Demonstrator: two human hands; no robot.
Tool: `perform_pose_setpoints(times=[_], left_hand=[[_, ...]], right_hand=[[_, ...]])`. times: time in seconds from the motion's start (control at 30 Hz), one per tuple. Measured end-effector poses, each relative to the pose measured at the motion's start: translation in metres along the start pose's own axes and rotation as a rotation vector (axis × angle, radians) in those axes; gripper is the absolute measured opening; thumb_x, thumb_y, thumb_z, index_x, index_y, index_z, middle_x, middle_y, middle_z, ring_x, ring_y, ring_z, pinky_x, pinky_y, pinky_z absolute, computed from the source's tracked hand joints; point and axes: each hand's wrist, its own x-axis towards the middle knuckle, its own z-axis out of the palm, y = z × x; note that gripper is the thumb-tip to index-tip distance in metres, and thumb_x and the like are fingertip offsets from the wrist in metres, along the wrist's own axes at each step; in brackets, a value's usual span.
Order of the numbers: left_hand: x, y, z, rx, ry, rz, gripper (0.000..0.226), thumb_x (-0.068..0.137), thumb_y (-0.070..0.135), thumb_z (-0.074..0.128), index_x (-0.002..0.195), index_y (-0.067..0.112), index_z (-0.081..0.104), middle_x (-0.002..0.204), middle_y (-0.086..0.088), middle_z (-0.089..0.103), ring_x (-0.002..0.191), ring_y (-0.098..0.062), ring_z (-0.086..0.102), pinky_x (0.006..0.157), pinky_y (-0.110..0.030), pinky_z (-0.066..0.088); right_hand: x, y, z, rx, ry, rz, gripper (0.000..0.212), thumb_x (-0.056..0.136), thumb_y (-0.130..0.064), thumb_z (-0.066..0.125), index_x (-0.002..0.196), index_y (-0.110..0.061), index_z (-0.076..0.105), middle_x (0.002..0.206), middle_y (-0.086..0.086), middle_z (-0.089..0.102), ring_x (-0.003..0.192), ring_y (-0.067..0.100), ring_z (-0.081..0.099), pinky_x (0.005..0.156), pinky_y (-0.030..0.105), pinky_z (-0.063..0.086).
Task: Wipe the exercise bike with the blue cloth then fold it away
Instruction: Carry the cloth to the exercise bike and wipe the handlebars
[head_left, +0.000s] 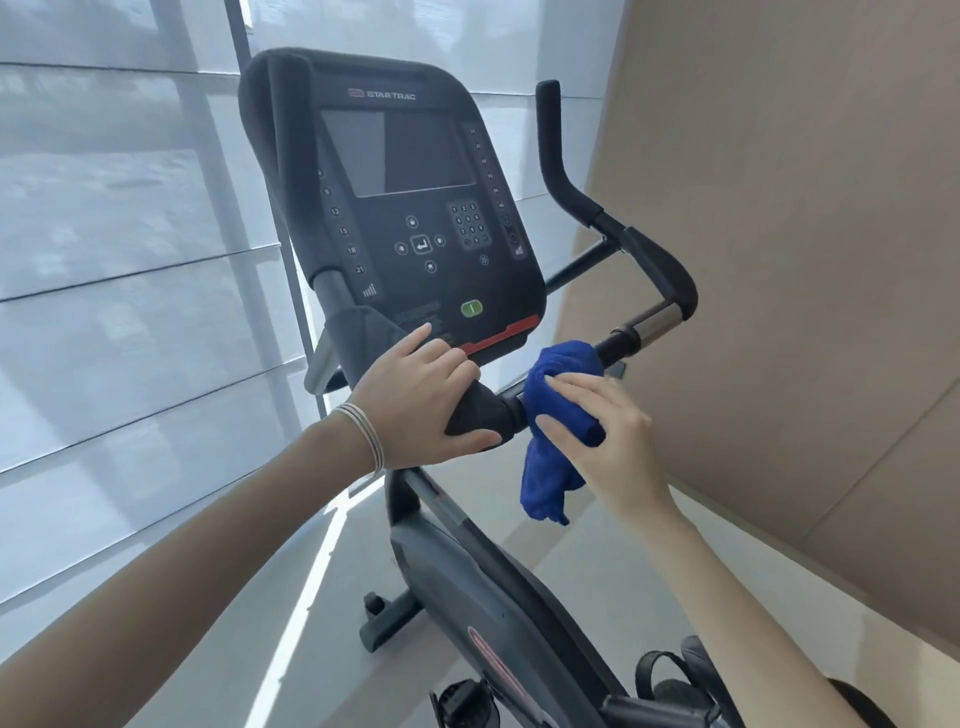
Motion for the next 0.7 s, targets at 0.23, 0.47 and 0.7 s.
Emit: perform_pose_setpoints(times=[0.23,0.47,0.7], left_hand=[[0.000,0.000,0.008,-0.050,0.156,0.030,0.070,0.078,0.072,0.027,0.092,0.013,0.062,0.085,0.000,0.064,0.082,-0.024,0.058,0.105,-0.038,0.037],[-0.001,0.001,0.004,-0.061,0.109,0.007,0.070,0.077,0.071,0.021,0.095,0.015,0.060,0.090,0.001,0.062,0.087,-0.024,0.055,0.109,-0.036,0.030],[0.001,0.001,0.011,-0.072,0.189,0.019,0.061,0.078,0.066,0.032,0.079,0.012,0.061,0.074,-0.001,0.060,0.075,-0.026,0.056,0.106,-0.040,0.039]], right_hand=[[-0.004,-0.001,0.017,-0.131,-0.105,-0.034,0.041,0.090,-0.027,0.052,0.130,-0.017,0.053,0.134,0.002,0.049,0.127,0.018,0.038,0.110,0.031,0.030],[0.035,0.007,0.012,-0.211,-0.111,0.054,0.033,0.092,-0.016,0.057,0.125,-0.016,0.057,0.128,0.001,0.056,0.125,0.022,0.040,0.108,0.042,0.033],[0.004,-0.011,0.014,-0.059,-0.164,0.023,0.035,0.089,-0.023,0.051,0.123,-0.026,0.050,0.135,-0.009,0.045,0.132,0.001,0.032,0.108,0.031,0.031]])
